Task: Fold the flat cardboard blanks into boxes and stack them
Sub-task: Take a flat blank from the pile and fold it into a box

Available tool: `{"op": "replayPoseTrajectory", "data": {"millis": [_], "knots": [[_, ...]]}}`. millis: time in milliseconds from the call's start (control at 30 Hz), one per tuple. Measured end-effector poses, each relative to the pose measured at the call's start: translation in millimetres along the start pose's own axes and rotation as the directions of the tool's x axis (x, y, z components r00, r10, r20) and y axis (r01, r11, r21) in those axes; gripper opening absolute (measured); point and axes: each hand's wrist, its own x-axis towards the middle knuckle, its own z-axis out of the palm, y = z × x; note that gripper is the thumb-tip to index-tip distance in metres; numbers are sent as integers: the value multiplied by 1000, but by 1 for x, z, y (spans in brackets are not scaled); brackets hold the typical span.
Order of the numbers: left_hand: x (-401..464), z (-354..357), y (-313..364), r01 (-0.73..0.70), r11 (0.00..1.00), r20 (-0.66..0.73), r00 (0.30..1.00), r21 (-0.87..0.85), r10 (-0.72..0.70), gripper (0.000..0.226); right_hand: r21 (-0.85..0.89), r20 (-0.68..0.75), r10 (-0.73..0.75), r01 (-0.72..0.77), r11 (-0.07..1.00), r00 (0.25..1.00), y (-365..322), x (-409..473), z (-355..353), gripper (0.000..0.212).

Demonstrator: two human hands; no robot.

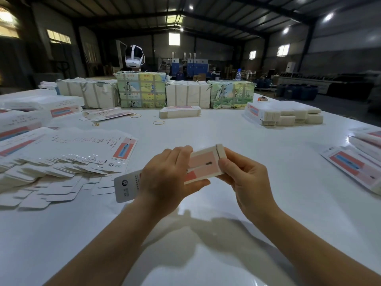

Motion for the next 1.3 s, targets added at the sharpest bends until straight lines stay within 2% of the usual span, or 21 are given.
{"op": "replayPoseTrajectory", "data": {"millis": [133, 267, 467, 667, 833, 967, 1067, 1167, 1300], "knots": [[1, 2, 0, -25, 1000, -37, 999, -6, 25, 65, -61, 14, -122, 123, 991, 992, -3, -4, 2, 32], [1, 2, 1, -47, 998, -45, 998, 51, 49, 67, -332, -17, -190, 174, 927, 982, 1, -7, 2, 34], [4, 1, 1, -108, 976, -50, 992, 191, 119, 67, -523, 3, -347, 297, 799, 938, 3, -6, 0, 42], [3, 0, 2, -101, 975, -38, 993, 197, 110, 66, -591, -5, -409, 327, 737, 913, 6, -2, -4, 23], [2, 2, 8, -83, 977, -12, 996, 195, 87, 69, -729, 45, -460, 344, 591, 887, 4, 1, -6, 27], [3, 3, 12, -42, 985, -25, 999, 169, 47, 65, -792, 114, -541, 405, 456, 833, 1, -2, -2, 19], [2, 2, 16, 27, 986, -32, 999, 162, -22, 63, -791, 149, -506, 409, 455, 850, 3, -6, 3, 25], [2, 2, 17, 30, 982, -24, 999, 186, -26, 64, -805, 169, -448, 386, 451, 878, 3, -8, 4, 28], [4, 2, 13, 47, 981, 9, 999, 188, -50, 65, -678, 99, -281, 272, 683, 954, 2, -10, 9, 29]]}}
